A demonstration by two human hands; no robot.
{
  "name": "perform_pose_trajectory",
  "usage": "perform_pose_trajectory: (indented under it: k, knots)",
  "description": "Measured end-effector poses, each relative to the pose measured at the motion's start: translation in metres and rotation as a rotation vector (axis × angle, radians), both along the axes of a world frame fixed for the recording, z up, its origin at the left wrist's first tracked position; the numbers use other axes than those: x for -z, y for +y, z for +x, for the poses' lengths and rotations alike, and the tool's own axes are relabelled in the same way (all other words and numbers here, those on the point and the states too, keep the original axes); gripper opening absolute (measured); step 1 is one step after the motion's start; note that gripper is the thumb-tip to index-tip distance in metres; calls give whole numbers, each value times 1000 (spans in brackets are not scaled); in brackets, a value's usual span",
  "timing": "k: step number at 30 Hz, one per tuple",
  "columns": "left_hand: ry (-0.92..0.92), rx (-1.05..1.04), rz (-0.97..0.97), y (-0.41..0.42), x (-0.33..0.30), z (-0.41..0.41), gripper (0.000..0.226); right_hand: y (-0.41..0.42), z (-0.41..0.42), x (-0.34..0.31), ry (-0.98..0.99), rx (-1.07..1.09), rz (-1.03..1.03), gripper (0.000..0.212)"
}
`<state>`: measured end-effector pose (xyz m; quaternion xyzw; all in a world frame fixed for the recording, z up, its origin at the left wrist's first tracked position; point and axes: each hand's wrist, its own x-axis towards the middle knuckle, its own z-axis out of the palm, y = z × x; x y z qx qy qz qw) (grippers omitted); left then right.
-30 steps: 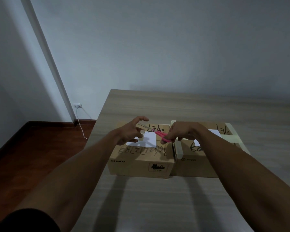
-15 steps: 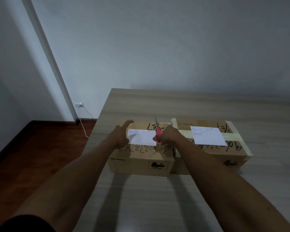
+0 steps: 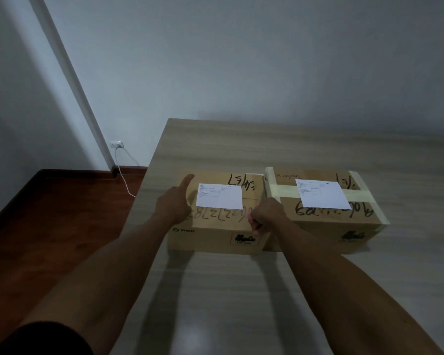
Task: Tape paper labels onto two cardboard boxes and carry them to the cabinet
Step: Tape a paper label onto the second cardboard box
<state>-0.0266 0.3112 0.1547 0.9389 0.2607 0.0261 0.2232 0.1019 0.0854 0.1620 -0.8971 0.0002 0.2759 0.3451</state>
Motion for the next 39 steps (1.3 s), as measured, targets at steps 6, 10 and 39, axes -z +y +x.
perform_pose_trajectory:
  k: [6, 10, 39]
  knots:
    - [31, 5, 39, 0, 6, 4, 104, 2, -7, -1, -47, -82, -145, 7]
    - [30, 12, -3, 6, 10, 6, 102, 8, -6, 2, -110, -118, -166, 22]
    - [-570, 40, -912, -47, -78, 52, 79, 74, 14, -77, 104, -38, 917, 21]
